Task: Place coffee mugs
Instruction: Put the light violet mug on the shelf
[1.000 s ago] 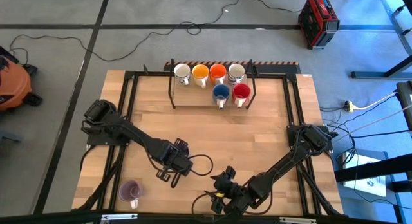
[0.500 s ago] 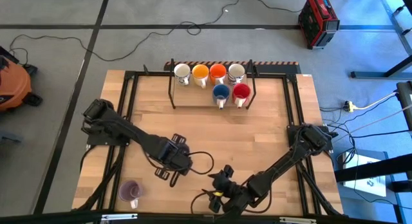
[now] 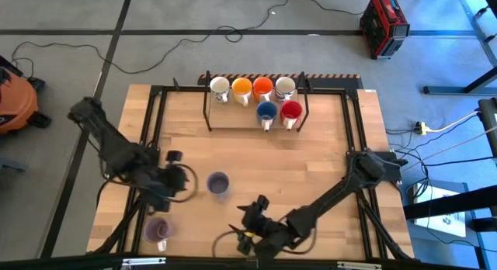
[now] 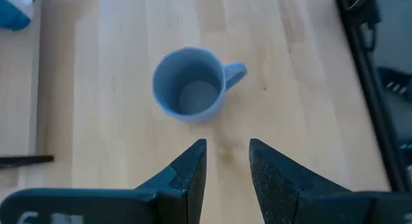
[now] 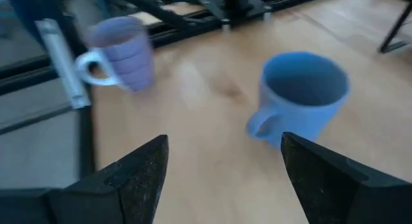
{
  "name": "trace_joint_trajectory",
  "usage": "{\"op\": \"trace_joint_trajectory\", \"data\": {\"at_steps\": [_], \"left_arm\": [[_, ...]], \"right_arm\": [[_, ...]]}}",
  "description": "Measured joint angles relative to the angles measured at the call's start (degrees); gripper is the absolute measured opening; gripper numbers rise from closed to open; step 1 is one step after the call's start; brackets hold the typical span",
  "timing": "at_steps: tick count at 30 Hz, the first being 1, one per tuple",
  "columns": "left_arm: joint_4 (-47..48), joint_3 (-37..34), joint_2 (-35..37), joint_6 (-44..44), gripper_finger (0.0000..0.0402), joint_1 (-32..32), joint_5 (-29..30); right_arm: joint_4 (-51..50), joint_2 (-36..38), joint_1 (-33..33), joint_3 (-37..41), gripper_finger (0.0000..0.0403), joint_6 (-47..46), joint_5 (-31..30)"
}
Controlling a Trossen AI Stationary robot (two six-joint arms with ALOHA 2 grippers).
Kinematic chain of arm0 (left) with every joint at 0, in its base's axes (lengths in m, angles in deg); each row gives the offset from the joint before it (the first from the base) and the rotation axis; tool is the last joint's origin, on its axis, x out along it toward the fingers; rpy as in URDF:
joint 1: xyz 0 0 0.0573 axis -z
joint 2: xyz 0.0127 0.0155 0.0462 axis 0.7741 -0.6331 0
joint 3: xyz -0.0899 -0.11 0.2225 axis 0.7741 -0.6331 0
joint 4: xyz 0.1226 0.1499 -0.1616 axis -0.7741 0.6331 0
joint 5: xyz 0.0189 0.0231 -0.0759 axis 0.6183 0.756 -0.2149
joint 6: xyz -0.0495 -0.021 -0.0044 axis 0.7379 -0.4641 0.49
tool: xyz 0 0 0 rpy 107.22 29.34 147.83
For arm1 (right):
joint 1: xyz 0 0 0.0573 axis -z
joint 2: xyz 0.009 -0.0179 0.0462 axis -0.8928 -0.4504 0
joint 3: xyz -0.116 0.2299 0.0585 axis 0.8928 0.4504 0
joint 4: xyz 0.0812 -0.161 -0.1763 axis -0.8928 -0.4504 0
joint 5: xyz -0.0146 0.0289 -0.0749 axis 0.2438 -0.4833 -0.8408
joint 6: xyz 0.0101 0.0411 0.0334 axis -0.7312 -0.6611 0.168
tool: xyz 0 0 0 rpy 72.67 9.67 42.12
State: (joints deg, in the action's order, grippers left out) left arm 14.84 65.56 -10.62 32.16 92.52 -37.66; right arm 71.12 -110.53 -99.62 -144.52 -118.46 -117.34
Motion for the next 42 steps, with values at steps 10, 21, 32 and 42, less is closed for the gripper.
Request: {"op": "trace_joint_trajectory", "data": {"at_steps": [10,21,32,42], "left_arm": [[0.05,-5.70,13.62,4.15,0.0112,6.93,3.51],[-0.29,-5.70,15.36,1.75,0.0112,7.12,3.78],[-0.29,-5.70,15.33,0.63,0.0112,7.12,3.73],[-0.27,-5.70,15.34,0.59,0.0112,7.12,3.67]], "right_arm": [[-18.01,-14.96,6.02,-25.61,0.0285,-11.70,-1.60],[-24.51,-19.21,6.30,-27.18,0.0230,-25.19,2.54],[-17.68,-21.03,7.28,-24.43,0.0225,-25.12,-6.43],[-14.91,-24.14,8.01,-24.33,0.0212,-25.36,-8.72]]}}
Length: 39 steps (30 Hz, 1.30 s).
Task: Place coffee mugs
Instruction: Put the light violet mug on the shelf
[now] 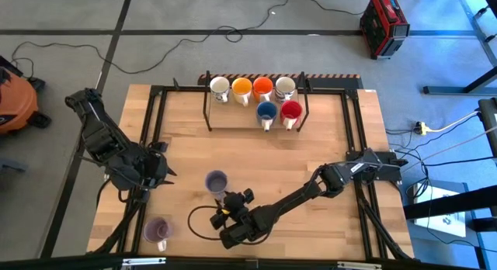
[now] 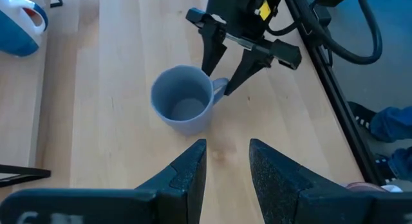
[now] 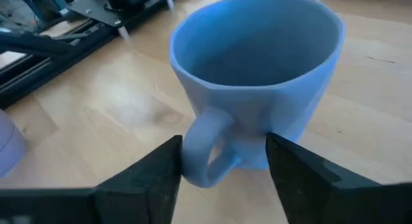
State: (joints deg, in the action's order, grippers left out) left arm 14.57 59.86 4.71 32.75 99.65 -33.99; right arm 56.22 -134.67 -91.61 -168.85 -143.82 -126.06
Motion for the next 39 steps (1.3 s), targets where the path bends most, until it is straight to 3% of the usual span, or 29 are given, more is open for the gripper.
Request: {"op": "trace_joint_trajectory", "data": {"at_steps": [12,25,35,39], "left_arm": [[0.00,0.00,-0.02,-0.50,0.0112,0.00,0.59],[0.00,0.00,-0.02,-0.52,0.0112,0.00,0.63],[0.02,0.00,-0.02,-0.51,0.0112,0.00,0.61],[0.01,0.00,-0.01,-0.62,0.0112,0.00,0.63]], "right_arm": [[-0.33,-0.31,0.02,-0.02,0.0023,-0.57,-2.37],[-1.96,-0.30,1.28,-0.13,0.0023,-0.83,-6.33],[-21.47,3.55,5.54,-2.48,0.0023,-4.79,-7.82],[-29.56,5.33,8.08,-2.47,0.0023,-5.34,-5.16]]}}
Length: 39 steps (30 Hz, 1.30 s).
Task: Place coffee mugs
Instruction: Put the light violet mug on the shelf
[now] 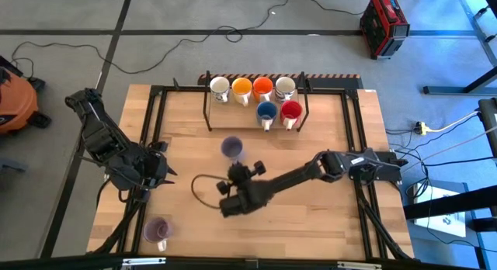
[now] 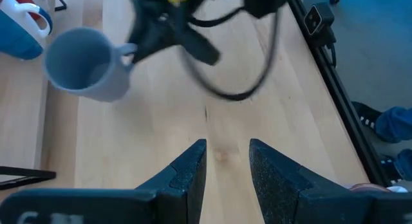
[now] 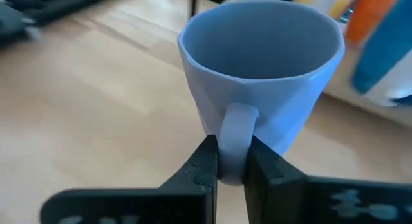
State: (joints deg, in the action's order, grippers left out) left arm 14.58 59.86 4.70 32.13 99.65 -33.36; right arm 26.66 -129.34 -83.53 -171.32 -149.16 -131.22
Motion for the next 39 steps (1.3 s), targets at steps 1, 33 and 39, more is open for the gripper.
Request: {"op": "trace_joint_trajectory", "data": {"at_steps": [1,33,39], "left_arm": [[-0.01,0.00,-0.01,-0.23,0.0112,0.00,0.00],[0.04,0.00,-0.05,-2.88,0.0112,-0.02,1.57],[0.03,0.00,-0.05,-2.84,0.0112,-0.01,3.30]], "right_arm": [[-1.39,0.51,0.67,0.00,0.0023,0.00,0.82],[6.45,8.37,12.83,4.48,0.0023,21.25,8.36],[11.87,8.38,12.88,5.72,0.0023,18.52,6.40]]}}
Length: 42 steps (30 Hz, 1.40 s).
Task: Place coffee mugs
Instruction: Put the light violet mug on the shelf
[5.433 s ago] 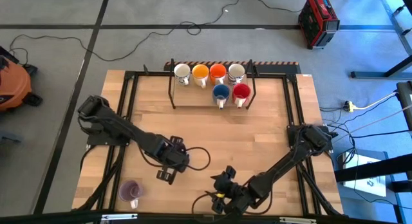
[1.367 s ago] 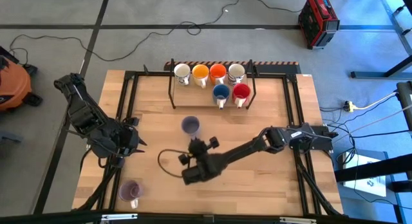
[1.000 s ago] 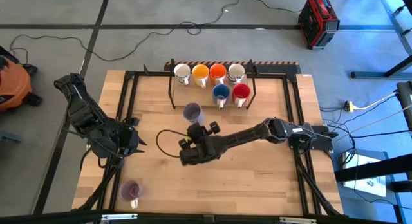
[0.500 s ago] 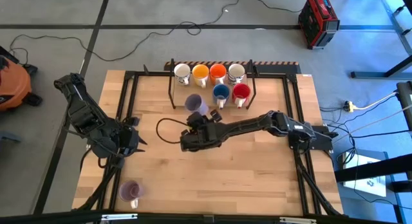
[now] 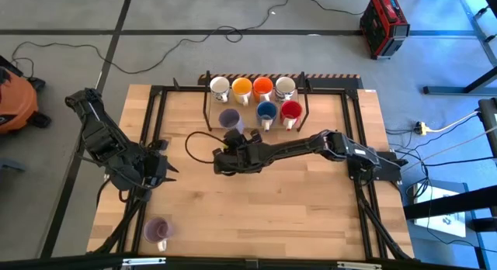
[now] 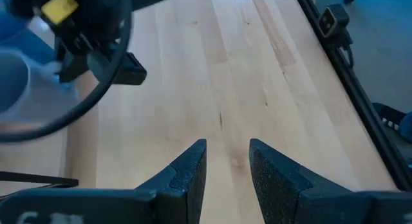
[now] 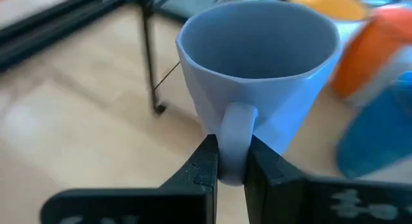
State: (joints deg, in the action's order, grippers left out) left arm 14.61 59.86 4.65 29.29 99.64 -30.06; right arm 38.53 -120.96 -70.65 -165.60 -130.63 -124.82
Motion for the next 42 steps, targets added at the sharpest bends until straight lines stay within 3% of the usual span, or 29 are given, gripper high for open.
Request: {"op": "trace_joint_trajectory", "data": {"at_steps": [5,12,16,27,31,42], "left_arm": [[-0.02,0.00,0.00,0.01,0.0112,-0.02,2.90],[-0.04,0.00,0.00,0.01,0.0112,-0.04,4.15],[-0.02,0.00,0.00,0.01,0.0112,-0.04,4.18],[0.00,0.00,0.00,0.03,0.0112,-0.06,4.28],[0.18,0.00,0.01,0.03,0.0112,-0.06,4.90],[0.17,0.00,0.02,0.33,0.0112,-0.05,5.34]], "right_arm": [[-4.49,0.07,1.63,-0.01,0.0023,-8.19,-3.64],[-4.59,-0.66,2.56,0.37,0.0023,-3.58,-1.12],[-4.20,-0.31,2.51,4.48,0.0023,-4.71,-0.16],[3.97,3.15,0.83,10.65,0.0023,-3.35,0.37],[12.34,5.56,1.36,15.00,0.0023,-1.01,-1.18],[27.47,12.85,2.35,29.15,0.0023,5.85,4.24]]}}
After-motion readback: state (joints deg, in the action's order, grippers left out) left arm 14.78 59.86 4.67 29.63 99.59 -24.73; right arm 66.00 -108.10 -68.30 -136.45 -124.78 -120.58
